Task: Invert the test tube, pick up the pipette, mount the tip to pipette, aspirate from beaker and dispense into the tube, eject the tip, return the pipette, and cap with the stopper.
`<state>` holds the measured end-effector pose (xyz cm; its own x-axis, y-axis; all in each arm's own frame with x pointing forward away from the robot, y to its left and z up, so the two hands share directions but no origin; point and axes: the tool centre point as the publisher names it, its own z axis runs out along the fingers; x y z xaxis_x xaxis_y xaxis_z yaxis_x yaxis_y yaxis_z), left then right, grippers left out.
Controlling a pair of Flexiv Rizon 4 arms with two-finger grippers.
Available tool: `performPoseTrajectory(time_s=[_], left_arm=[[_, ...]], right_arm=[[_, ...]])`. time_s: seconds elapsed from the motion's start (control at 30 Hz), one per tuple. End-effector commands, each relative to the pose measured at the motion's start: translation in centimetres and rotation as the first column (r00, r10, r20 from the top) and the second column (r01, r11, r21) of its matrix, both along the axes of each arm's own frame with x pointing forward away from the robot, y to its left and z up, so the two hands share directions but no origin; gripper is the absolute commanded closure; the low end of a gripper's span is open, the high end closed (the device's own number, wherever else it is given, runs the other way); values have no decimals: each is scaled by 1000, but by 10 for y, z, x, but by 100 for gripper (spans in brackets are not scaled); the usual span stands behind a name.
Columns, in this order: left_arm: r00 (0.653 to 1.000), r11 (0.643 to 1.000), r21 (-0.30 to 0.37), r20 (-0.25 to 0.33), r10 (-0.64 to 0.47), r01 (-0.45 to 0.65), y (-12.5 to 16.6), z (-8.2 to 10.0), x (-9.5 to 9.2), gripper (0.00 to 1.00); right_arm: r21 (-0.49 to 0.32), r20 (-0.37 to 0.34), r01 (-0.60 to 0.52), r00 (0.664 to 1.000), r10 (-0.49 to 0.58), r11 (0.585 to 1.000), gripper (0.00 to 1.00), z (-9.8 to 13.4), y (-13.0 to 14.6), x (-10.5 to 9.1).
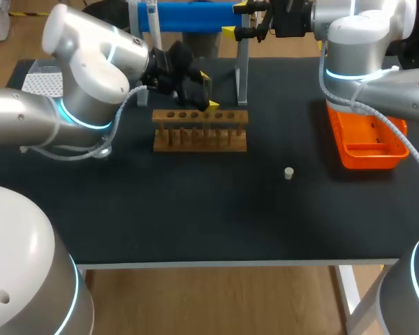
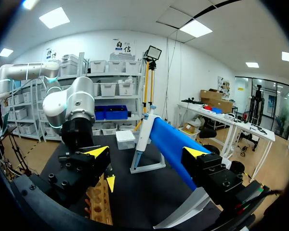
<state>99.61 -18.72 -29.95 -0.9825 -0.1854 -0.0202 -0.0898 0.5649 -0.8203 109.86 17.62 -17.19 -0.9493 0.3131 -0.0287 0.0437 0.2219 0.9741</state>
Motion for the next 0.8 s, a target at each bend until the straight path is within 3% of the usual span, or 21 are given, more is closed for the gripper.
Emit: performPoseTrajectory(time_s=[0.03, 0.8], left_arm=[[1000, 1000, 10, -3, -6, 6, -5, -5, 2, 0], [1000, 1000, 6, 1, -22, 22, -6, -7, 3, 0]], right_arm=[[-1, -1, -1, 1000, 1, 1000, 0, 0, -1, 0], [-1, -1, -1, 1000, 1, 1000, 0, 0, -1, 0]])
